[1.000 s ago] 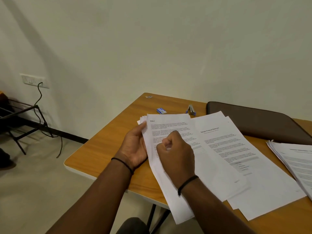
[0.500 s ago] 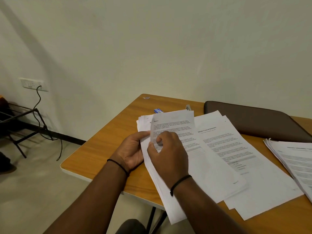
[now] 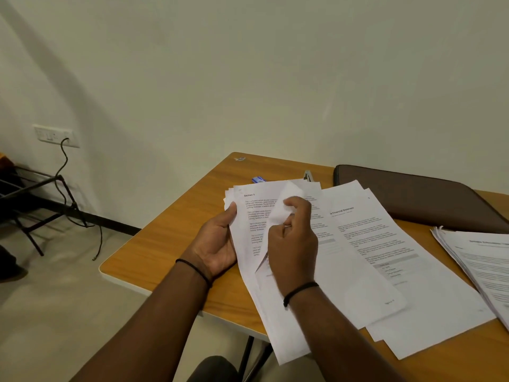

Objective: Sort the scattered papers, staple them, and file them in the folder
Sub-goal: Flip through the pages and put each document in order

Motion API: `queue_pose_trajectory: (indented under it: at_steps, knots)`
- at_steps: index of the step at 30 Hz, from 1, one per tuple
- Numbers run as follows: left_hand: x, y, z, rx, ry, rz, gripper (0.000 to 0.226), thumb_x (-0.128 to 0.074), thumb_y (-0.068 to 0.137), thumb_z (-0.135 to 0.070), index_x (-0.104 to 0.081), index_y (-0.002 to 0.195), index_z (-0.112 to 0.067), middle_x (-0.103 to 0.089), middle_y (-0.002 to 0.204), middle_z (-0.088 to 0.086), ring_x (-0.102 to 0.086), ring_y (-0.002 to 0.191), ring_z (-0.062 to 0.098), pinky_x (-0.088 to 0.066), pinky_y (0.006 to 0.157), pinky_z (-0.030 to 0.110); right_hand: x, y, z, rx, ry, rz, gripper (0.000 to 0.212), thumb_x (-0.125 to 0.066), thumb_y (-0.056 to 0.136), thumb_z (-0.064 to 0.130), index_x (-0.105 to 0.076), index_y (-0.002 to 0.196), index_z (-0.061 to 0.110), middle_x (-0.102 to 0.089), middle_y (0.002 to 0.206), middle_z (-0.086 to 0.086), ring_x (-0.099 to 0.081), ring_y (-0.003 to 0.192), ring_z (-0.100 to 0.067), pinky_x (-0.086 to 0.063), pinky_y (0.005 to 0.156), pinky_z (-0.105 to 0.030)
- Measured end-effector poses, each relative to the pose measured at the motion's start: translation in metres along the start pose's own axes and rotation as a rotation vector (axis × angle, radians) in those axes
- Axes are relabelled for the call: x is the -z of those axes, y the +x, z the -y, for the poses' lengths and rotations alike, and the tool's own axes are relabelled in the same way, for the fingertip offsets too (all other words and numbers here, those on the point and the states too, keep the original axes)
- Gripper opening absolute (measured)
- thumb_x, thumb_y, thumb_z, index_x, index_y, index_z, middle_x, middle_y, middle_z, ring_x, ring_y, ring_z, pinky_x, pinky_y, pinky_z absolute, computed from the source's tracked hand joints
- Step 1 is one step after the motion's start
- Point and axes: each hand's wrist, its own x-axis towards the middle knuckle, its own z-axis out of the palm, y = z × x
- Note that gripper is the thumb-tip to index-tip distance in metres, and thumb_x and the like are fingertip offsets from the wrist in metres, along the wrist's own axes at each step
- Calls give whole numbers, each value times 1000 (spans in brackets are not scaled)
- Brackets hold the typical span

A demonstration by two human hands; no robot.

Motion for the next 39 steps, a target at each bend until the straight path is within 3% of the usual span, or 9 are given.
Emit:
queue_pose_trajectory:
  at_steps: [4, 10, 16, 21, 26, 29, 33, 37, 39]
  knots:
    - [-3, -3, 1, 16, 2, 34, 46, -48, 96, -33, -56, 137, -13, -62, 135, 16, -64, 115, 32, -55, 93, 49, -5, -4, -5, 131, -9, 28, 15, -62, 94, 12, -69, 107, 17, -66, 119, -3, -64, 111, -20, -60, 80, -26]
    - [-11, -9, 4, 16, 11, 57, 36, -56, 87, -17, -65, 121, -8, -70, 115, 19, -72, 96, 32, -62, 76, 46, -9, -6, 1, 187, -84, 85, 43, -68, 86, 52, -62, 115, 20, -64, 119, 2, -59, 111, -11, -58, 80, -25]
    - [-11, -7, 5, -40, 74, 15, 39, -57, 87, -9, -61, 126, -8, -69, 120, 20, -73, 95, 30, -59, 85, 45, -6, -5, -3, 176, -70, -38, 7, -72, 89, 18, -67, 89, 14, -70, 95, -1, -56, 79, -5, -50, 68, -11]
    - [-8, -7, 4, -64, 95, 6, 35, -52, 96, -7, -58, 131, -8, -67, 125, 19, -71, 102, 31, -60, 86, 46, -3, -1, -4, 15, 45, -40, 8, -72, 90, 23, -70, 86, 16, -72, 90, 4, -66, 78, -8, -58, 70, -20]
    - [-9, -6, 5, -80, 64, -1, 27, -47, 99, -4, -62, 121, -8, -72, 115, 19, -74, 91, 29, -62, 77, 43, 2, 1, -2, -149, 232, 31, 16, -76, 84, 33, -67, 80, 21, -70, 82, 17, -69, 77, -2, -55, 62, -13]
    - [-10, -7, 6, -67, 50, -23, 27, -46, 100, -2, -61, 121, -8, -73, 110, 19, -75, 87, 29, -63, 68, 41, 6, 2, 2, -194, 302, -20, 19, -73, 89, 23, -57, 98, 24, -70, 89, 13, -71, 79, -6, -56, 61, -15]
    - [-8, -6, 5, -61, 49, -28, 29, -47, 99, -2, -60, 124, -9, -71, 116, 19, -74, 92, 31, -62, 70, 43, 6, 0, 1, -44, 187, -36, 55, -61, 95, 9, -36, 134, 39, -64, 118, 0, -68, 96, -14, -62, 67, -28]
    - [-8, -5, 5, -70, 59, -10, 29, -46, 99, -2, -61, 123, -9, -71, 117, 19, -73, 93, 31, -62, 79, 45, -2, -3, -4, 98, -18, 7, 23, -62, 96, 17, -68, 119, 18, -65, 123, -3, -64, 113, -19, -59, 80, -24]
    - [-9, -6, 6, -85, 72, -19, 26, -46, 100, -2, -62, 119, -10, -73, 112, 18, -74, 90, 30, -62, 78, 45, -4, -4, -1, 124, -92, 58, 32, -67, 93, 35, -69, 117, 14, -65, 121, -3, -63, 110, -15, -56, 78, -20]
